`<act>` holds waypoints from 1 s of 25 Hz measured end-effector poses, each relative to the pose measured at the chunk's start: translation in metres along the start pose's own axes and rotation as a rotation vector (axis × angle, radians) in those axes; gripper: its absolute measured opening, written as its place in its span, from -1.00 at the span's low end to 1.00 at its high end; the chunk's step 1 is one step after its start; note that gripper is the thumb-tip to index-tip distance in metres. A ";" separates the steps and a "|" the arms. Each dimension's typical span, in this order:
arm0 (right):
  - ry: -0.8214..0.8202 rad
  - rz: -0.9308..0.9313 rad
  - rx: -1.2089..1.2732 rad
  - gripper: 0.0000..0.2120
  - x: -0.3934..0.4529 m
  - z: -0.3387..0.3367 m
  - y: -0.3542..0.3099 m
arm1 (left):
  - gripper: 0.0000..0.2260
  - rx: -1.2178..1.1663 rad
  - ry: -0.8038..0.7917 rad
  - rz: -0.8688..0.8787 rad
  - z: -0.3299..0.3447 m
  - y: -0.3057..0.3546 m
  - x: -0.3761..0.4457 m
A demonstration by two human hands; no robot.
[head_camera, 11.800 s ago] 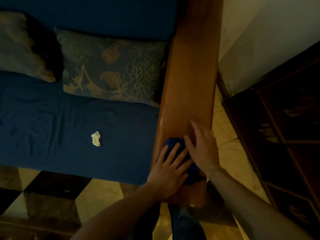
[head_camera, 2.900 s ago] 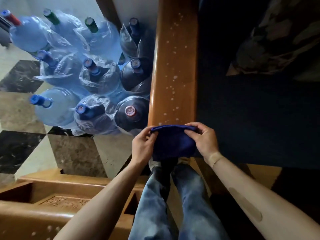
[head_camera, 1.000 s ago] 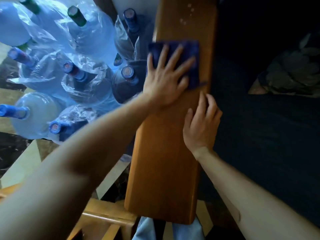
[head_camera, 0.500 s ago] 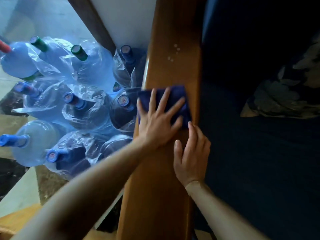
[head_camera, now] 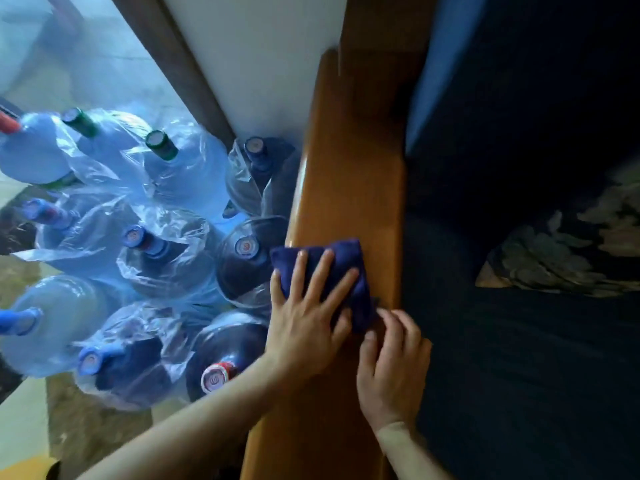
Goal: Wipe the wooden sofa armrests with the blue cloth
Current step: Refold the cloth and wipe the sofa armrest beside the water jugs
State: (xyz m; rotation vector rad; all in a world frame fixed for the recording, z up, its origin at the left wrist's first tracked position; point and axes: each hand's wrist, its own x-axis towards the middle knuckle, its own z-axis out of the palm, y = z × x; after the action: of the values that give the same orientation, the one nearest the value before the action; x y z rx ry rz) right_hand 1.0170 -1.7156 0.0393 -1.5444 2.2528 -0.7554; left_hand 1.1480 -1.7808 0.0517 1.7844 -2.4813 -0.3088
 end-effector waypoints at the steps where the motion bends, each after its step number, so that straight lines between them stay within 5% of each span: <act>1: 0.039 0.101 0.072 -0.70 0.019 0.002 -0.006 | -0.46 0.018 -0.021 0.078 0.001 -0.001 -0.018; 4: 0.109 0.337 0.210 -0.78 0.083 0.010 -0.020 | -0.48 0.005 -0.001 0.117 0.000 -0.004 0.063; 9: -0.035 -0.019 -0.203 -0.57 0.118 0.026 -0.040 | -0.50 -0.286 0.058 -0.292 -0.021 -0.052 0.273; 11: -0.071 -0.054 -0.294 -0.51 0.120 0.033 -0.036 | -0.52 -0.400 0.052 -0.322 -0.014 -0.057 0.237; 15: -0.100 -0.053 -0.273 -0.51 0.114 0.032 -0.033 | -0.45 -0.324 0.143 -0.183 0.006 -0.031 0.018; 18: -0.122 -0.021 -0.288 -0.50 0.115 0.033 -0.038 | -0.38 -0.229 -0.008 -0.074 0.018 -0.041 -0.054; 21: -0.109 -0.038 -0.299 -0.49 0.116 0.034 -0.038 | -0.41 -0.337 0.048 -0.179 -0.002 -0.050 0.056; 25: -0.116 -0.011 -0.317 -0.51 0.119 0.037 -0.037 | -0.50 -0.492 0.120 -0.347 -0.034 -0.077 0.326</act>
State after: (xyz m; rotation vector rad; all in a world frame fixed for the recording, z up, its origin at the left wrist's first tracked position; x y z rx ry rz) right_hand 1.0199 -1.8453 0.0359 -1.6884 2.3636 -0.3097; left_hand 1.1197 -2.1164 0.0498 1.9208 -1.7966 -0.7334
